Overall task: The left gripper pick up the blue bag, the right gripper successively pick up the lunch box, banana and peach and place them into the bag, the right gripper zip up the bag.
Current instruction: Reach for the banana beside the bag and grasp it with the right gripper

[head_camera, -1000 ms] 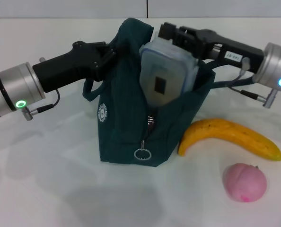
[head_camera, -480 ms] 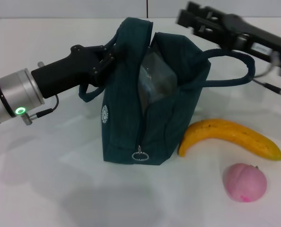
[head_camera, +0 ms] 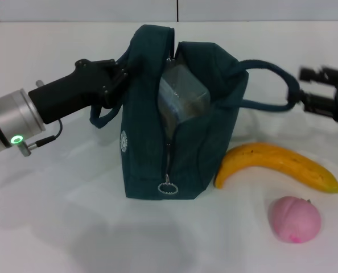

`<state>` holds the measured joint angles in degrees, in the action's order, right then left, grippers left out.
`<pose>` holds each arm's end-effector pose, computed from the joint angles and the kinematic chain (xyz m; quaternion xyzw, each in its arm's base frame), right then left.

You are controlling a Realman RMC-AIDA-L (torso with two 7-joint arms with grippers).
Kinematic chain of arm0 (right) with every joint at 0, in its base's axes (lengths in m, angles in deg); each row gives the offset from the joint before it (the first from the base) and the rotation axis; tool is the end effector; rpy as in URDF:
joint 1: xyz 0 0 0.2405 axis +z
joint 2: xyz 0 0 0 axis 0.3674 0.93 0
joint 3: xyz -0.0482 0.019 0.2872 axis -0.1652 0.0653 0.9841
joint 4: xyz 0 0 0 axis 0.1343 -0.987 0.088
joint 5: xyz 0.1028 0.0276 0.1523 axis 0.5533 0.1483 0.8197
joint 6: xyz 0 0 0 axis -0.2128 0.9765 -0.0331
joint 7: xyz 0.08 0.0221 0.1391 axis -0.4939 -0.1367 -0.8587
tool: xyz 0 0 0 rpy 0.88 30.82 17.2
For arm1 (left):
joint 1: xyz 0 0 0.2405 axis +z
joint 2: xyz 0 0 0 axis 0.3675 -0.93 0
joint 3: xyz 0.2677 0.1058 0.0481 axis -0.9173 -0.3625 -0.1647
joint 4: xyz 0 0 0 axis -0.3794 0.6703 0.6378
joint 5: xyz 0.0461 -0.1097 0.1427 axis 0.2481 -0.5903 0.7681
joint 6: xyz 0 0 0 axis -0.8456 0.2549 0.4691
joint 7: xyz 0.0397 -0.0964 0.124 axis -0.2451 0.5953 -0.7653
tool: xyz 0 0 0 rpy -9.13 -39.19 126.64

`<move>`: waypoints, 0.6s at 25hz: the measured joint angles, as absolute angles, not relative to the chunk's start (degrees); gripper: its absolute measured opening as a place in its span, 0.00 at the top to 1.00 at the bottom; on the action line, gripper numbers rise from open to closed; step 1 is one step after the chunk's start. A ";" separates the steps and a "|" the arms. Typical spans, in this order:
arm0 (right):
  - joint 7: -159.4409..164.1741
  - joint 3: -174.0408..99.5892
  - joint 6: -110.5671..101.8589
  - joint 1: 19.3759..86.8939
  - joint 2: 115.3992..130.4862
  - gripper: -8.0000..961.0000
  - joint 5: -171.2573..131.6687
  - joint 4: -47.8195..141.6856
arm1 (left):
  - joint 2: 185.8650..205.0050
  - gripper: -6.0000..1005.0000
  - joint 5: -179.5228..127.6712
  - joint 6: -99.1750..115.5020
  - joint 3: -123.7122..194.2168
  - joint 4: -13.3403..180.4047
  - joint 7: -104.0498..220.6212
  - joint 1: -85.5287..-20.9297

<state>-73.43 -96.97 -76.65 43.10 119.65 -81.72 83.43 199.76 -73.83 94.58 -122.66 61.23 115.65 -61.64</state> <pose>0.2745 0.3366 0.0227 -0.9058 0.2004 0.3174 0.1966 -0.2530 0.3550 -0.0303 -0.8726 -0.2037 -0.3837 0.2233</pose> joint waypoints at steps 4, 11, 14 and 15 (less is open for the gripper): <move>-72.33 -90.39 -75.49 41.18 122.05 0.34 -91.93 83.39 | 199.91 0.96 -73.86 94.59 -122.67 61.54 115.12 -62.15; -71.31 -89.91 -75.61 39.31 123.93 0.24 -99.63 83.69 | 199.99 0.96 -74.27 94.73 -122.66 62.45 114.65 -61.65; -67.97 -89.91 -75.09 38.76 124.11 0.19 -100.12 83.06 | 199.89 0.96 -74.27 94.59 -122.66 62.73 114.14 -61.51; -67.23 -89.91 -74.83 38.70 124.14 0.17 -100.17 82.87 | 199.87 0.96 -74.27 94.55 -122.66 62.76 114.01 -61.50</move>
<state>-67.23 -89.91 -74.83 38.70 124.14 -100.17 82.87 199.87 -74.27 94.55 -122.66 62.76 114.01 -61.50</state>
